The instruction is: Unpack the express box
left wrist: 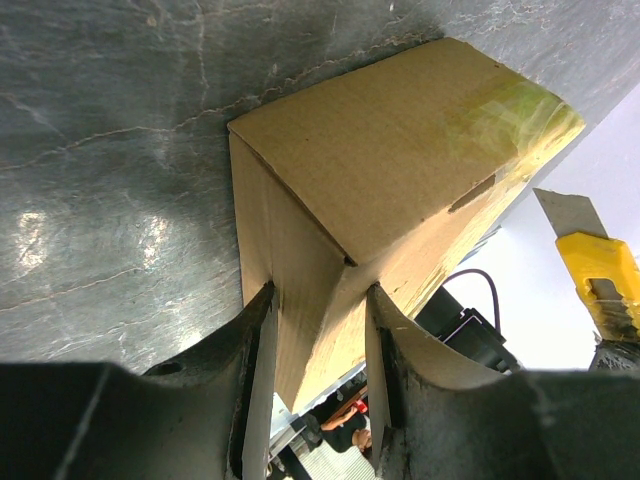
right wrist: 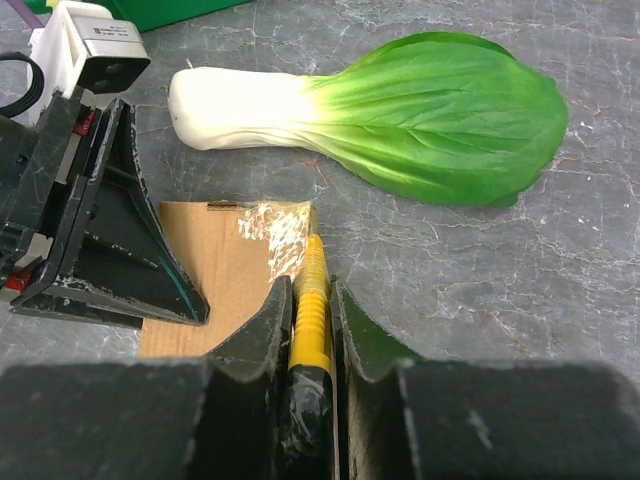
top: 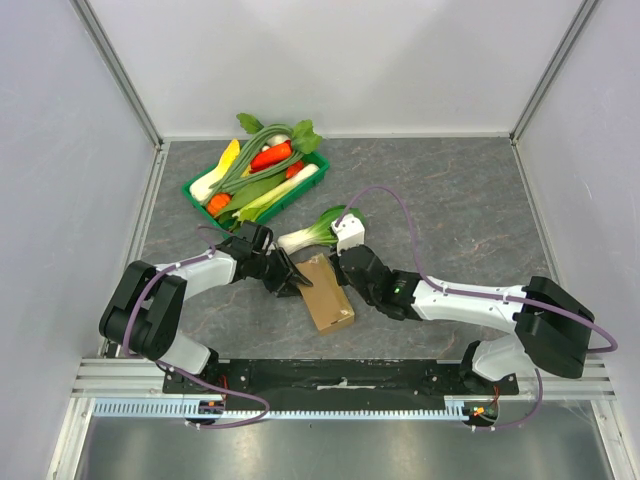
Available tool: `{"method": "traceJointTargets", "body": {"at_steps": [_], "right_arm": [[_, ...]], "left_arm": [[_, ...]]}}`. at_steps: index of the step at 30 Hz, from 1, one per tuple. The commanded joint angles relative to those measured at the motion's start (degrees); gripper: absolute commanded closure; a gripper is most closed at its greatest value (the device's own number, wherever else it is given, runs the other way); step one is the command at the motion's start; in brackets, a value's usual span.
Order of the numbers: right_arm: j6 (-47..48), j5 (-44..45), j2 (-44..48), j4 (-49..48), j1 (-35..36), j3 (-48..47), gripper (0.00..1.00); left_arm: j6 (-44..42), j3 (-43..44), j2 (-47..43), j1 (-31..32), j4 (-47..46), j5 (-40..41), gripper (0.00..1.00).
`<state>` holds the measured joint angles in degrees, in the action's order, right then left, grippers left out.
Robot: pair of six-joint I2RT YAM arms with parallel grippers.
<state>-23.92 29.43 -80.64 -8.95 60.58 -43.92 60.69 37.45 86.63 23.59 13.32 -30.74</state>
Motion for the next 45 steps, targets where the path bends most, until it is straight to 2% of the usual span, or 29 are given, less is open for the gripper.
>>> {"method": "traceJointTargets", "body": {"at_steps": [1, 28, 45], "right_arm": [[0.19, 0.28, -0.74, -1.16, -0.37, -1.96, 1.00], [0.10, 0.89, 2.51, 0.16, -0.37, -2.75, 1.00], [-0.95, -0.78, -0.13, 0.42, -0.37, -2.13, 1.00]], "left_arm": [[-2.06, -3.35, 4.07, 0.31, 8.30, 12.72, 0.82], [-2.06, -3.53, 4.78, 0.22, 8.03, 12.72, 0.83], [-1.54, -4.05, 3.99, 0.22, 7.86, 13.16, 0.84]]}}
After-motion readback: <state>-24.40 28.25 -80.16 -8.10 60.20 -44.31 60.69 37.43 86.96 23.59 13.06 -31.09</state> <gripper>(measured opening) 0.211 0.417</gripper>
